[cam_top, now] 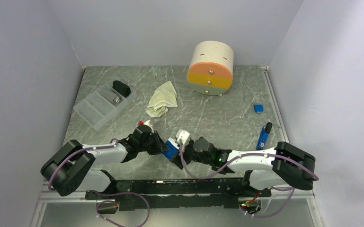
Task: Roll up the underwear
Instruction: Roll the underwear to the center of the board.
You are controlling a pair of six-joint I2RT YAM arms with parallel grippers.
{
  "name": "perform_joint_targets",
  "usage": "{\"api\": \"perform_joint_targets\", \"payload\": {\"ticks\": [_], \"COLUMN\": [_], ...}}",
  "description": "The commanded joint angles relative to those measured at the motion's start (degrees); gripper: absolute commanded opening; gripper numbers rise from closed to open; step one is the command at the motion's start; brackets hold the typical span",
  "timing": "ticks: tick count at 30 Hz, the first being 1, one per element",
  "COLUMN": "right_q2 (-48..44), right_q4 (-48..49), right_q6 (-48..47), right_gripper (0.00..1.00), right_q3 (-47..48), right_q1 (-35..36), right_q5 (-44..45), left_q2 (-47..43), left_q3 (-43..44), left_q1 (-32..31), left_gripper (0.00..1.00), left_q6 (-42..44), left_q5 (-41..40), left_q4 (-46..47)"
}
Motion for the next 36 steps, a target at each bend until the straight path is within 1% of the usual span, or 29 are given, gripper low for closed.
{"api": "perform_joint_targets", "payload": {"ticks": [1, 2, 4, 8, 11, 14, 17, 18, 20, 22, 23, 24, 25, 26, 27, 29, 32, 34, 36], "right_q2": [3.5, 5.7, 9.8, 14.7, 15.9, 16.3, 16.8, 16.9, 16.6, 16.0, 15.6, 15.2, 14.8, 14.5, 14.4, 14.9, 19.1, 23.7, 28.7], "right_q4": [2.0, -0.3, -4.0, -4.8, -5.7, -5.7, -4.6, -4.1, -2.0, 1.8, 4.1, 6.8, 9.5, 12.6, 15.7, 22.6, 33.5, 41.3, 50.4], "right_q6": [-13.4, -13.7, -13.6, -14.1, -12.8, -10.7, -7.9, -7.2, -3.8, -0.3, 2.5, 5.6, 8.7, 11.9, 14.7, 20.1, 28.8, 35.8, 41.5], "right_gripper": [0.76, 0.74, 0.72, 0.65, 0.58, 0.50, 0.29, 0.23, 0.18, 0.15, 0.13, 0.12, 0.11, 0.10, 0.10, 0.11, 0.12, 0.12, 0.12], "right_q3": [3.6, 5.5, 8.6, 10.8, 10.7, 10.0, 9.4, 9.1, 8.2, 6.0, 4.6, 3.1, 1.1, -0.3, -1.6, -4.0, -6.7, -7.8, -8.7], "right_q1": [6.4, 7.2, 8.6, 11.3, 12.7, 14.3, 15.2, 15.2, 14.8, 12.6, 10.5, 8.2, 5.5, 3.0, 0.9, -2.6, -7.9, -11.4, -14.3], "right_q5": [6.3, 8.5, 13.5, 21.7, 25.1, 25.5, 26.3, 25.9, 22.8, 16.4, 11.8, 7.0, 2.1, -2.8, -6.8, -14.3, -22.3, -27.5, -31.1], "left_q2": [0.4, 0.6, 0.7, 0.0, -0.3, -0.4, -0.6, -0.8, -1.5, -2.3, -2.8, -3.4, -4.1, -4.8, -5.5, -7.2, -9.5, -10.2, -10.0], "left_q3": [0.3, 0.4, 0.5, 0.6, 0.9, 1.1, 1.0, 0.8, 0.7, 0.7, 0.6, 0.6, 0.3, -0.2, -0.9, -2.6, -3.8, -4.0, -4.0], "left_q1": [-0.4, -0.5, -0.4, -0.5, -0.4, -0.4, -0.4, -0.5, -0.4, -0.3, -0.3, 0.0, 0.3, 0.8, 1.3, 2.2, 2.2, 2.2, 2.3], "left_gripper": [0.12, 0.12, 0.13, 0.13, 0.13, 0.14, 0.14, 0.16, 0.22, 0.33, 0.38, 0.41, 0.46, 0.55, 0.62, 0.70, 0.79, 0.81, 0.80], "left_q6": [1.7, 1.7, 1.9, 1.9, 1.8, 1.9, 1.4, 1.2, 0.8, 0.5, 0.3, 0.2, 0.0, -0.4, -1.0, -2.0, -2.5, -2.2, -1.7], "left_q5": [-1.7, -1.6, -1.5, -1.9, -2.2, -2.5, -2.8, -2.8, -3.0, -3.6, -3.8, -3.8, -3.3, -2.7, -2.2, -1.2, -0.7, -0.3, 0.9], "left_q4": [-4.4, -4.4, -4.7, -5.7, -6.4, -7.2, -7.2, -7.1, -6.9, -7.4, -7.5, -7.5, -6.9, -6.0, -4.9, -2.5, 0.1, 1.1, 2.8]}}
